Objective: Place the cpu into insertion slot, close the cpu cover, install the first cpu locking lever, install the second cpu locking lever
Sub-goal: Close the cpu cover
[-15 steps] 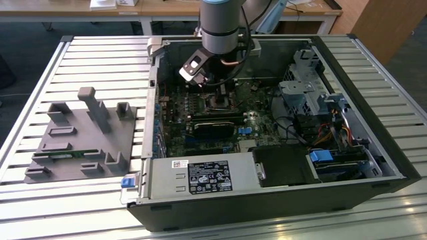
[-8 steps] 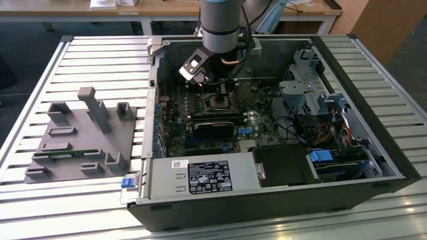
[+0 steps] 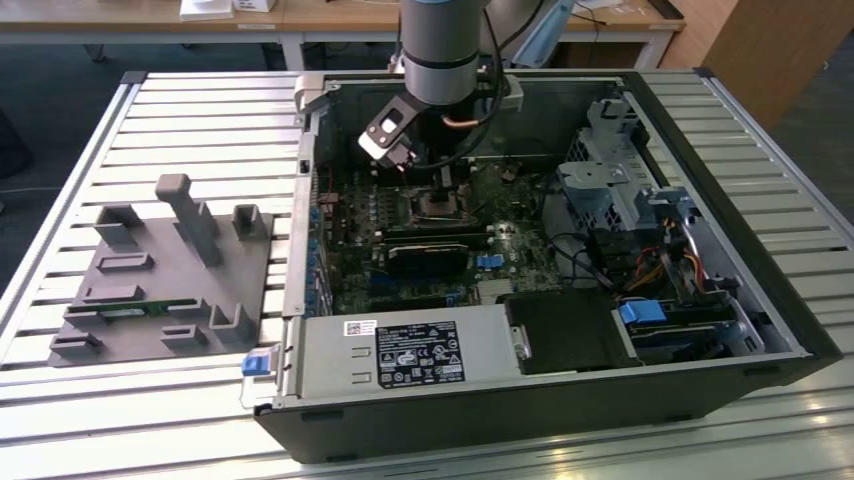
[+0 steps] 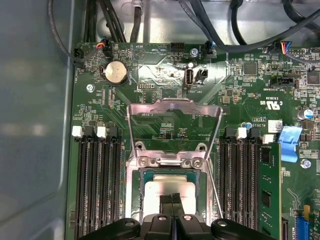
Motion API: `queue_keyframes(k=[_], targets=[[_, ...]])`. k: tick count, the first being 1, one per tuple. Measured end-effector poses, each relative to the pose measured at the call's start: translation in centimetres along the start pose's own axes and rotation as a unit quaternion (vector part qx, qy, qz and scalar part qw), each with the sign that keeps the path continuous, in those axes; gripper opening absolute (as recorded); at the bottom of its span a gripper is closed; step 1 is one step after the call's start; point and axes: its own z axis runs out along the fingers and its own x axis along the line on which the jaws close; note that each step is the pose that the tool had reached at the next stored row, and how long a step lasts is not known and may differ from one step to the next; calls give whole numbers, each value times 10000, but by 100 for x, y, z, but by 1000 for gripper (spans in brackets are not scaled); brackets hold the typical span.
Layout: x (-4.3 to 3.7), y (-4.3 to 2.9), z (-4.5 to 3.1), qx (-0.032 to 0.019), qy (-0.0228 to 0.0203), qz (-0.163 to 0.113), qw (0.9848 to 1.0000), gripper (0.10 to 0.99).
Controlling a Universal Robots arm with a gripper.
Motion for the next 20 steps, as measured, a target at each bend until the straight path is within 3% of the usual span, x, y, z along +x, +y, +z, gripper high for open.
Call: queue_keyframes(k=[6, 14, 20], targets=[[1, 3, -34, 0, 1, 0, 10000, 106], [3, 10, -139, 0, 0, 0, 10000, 106], [-8, 6, -142, 0, 1, 0, 10000, 106]])
